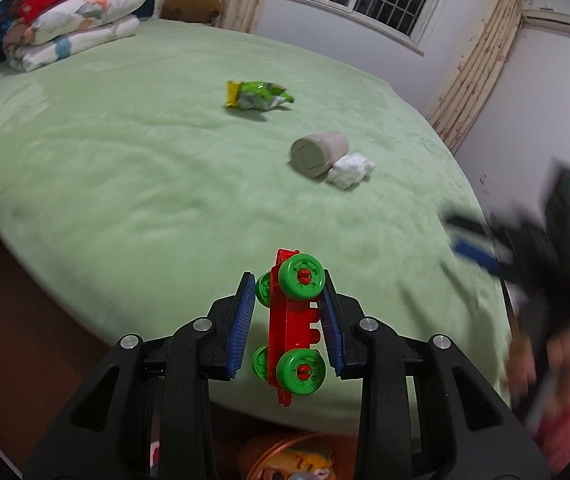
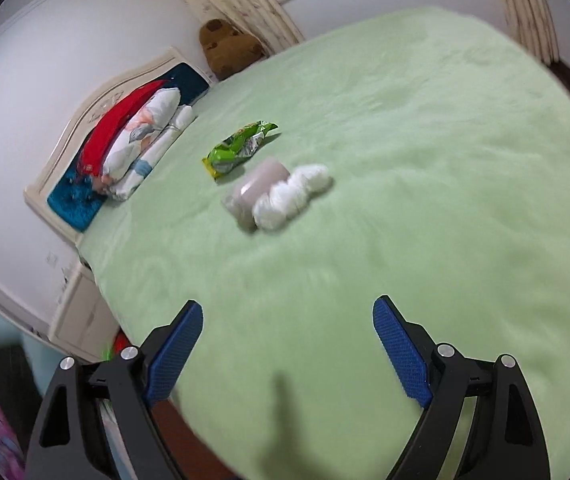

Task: Collect trash
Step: 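Grasp the white crumpled tissue with the right gripper while the left gripper holds the car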

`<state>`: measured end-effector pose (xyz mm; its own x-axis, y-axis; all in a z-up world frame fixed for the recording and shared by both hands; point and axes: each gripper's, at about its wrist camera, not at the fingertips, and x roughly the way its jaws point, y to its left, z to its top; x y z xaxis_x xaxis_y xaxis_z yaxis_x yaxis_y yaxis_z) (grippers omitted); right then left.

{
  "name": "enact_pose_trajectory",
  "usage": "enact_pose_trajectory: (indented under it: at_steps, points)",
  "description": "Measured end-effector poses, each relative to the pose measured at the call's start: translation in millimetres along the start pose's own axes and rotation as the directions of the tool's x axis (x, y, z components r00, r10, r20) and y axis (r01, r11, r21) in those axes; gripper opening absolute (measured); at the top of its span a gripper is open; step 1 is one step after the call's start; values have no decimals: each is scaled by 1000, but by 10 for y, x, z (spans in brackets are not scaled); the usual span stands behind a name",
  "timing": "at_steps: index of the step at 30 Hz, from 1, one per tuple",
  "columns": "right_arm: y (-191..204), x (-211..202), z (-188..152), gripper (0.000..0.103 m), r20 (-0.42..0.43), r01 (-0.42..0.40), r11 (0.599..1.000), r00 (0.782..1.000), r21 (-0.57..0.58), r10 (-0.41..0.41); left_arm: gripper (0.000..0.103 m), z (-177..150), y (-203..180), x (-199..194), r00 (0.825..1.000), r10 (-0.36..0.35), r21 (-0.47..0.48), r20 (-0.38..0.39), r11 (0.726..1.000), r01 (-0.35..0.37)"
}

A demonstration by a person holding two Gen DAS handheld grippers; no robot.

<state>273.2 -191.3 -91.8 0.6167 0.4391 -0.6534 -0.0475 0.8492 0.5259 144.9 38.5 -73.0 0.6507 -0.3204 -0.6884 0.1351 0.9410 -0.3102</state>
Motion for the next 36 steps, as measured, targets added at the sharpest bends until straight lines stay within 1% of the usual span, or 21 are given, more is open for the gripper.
enact_pose_trajectory:
  at_steps: [1, 2, 3, 5, 6, 9, 11, 12, 13, 14, 16, 20, 22, 26, 28, 31, 33, 35, 36]
  points:
    - [4, 166, 156, 83, -13, -11, 999, 1000, 40, 12, 31, -46, 49, -32, 1000, 0, -8, 0, 1000, 0]
    - [1, 252, 224, 82, -23, -25, 998, 999, 61, 26, 31, -93, 101, -68, 1000, 1, -17, 0, 1000, -1]
    - [-24, 408, 346, 78, -40, -35, 993, 998, 114, 40, 31, -133, 151, -93, 1000, 3, -24, 0, 1000, -3]
    - [-72, 592, 476, 75, -64, -60, 979, 995, 197, 74, 31, -186, 233, -127, 1000, 9, -38, 2, 999, -9]
    - [-94, 730, 544, 70, -85, -67, 968, 992, 243, 90, 31, -199, 264, -129, 1000, 11, -42, 2, 999, -11]
    - [-113, 967, 644, 66, -105, -53, 949, 990, 312, 90, 31, -247, 379, -131, 1000, 7, -65, -6, 998, -8]
    - [-150, 1129, 688, 62, -112, -28, 932, 991, 360, 73, 31, -272, 428, -136, 1000, 11, -73, -10, 997, -11]
    - [-163, 1178, 702, 54, -115, -22, 927, 991, 373, 69, 31, -283, 448, -142, 1000, 10, -76, -11, 997, -11]
    - [-197, 1238, 698, 47, -115, 1, 919, 992, 395, 48, 31, -292, 463, -149, 1000, 9, -78, -11, 997, -10]
    - [-230, 1271, 696, 36, -115, 12, 912, 993, 410, 39, 31, -301, 478, -159, 1000, 10, -80, -10, 997, -11]
    - [-272, 1281, 709, 35, -105, -6, 904, 993, 427, 56, 31, -309, 505, -156, 1000, 12, -84, -11, 996, -13]
    - [-218, 1140, 709, 34, -87, -6, 930, 995, 367, 41, 31, -321, 502, -171, 1000, 14, -87, -9, 996, -15]
    - [-195, 984, 679, 34, -72, -15, 943, 997, 332, 41, 31, -321, 484, -180, 1000, 14, -82, -7, 997, -14]
    - [-101, 569, 557, 34, -54, -29, 976, 998, 216, 42, 31, -326, 391, -247, 1000, 1, -67, 4, 998, -1]
    - [-39, 275, 439, 35, -44, -41, 989, 998, 142, 47, 31, -338, 330, -278, 1000, -5, -60, 6, 998, 6]
    - [67, -174, 195, 35, -24, -38, 999, 999, 17, 38, 31, -379, 166, -354, 1000, -13, -23, 7, 1000, 13]
    - [122, -500, -49, 35, -15, -30, 997, 999, -69, 29, 31, -416, 65, -399, 1000, -21, -3, 4, 1000, 21]
    - [144, -709, -265, 35, -14, -30, 992, 1000, -120, 28, 31, -458, -50, -455, 1000, -28, 18, 2, 999, 28]
    - [151, -856, -431, 35, -20, -40, 988, 999, -152, 37, 31, -480, -105, -482, 999, -32, 29, 1, 999, 32]
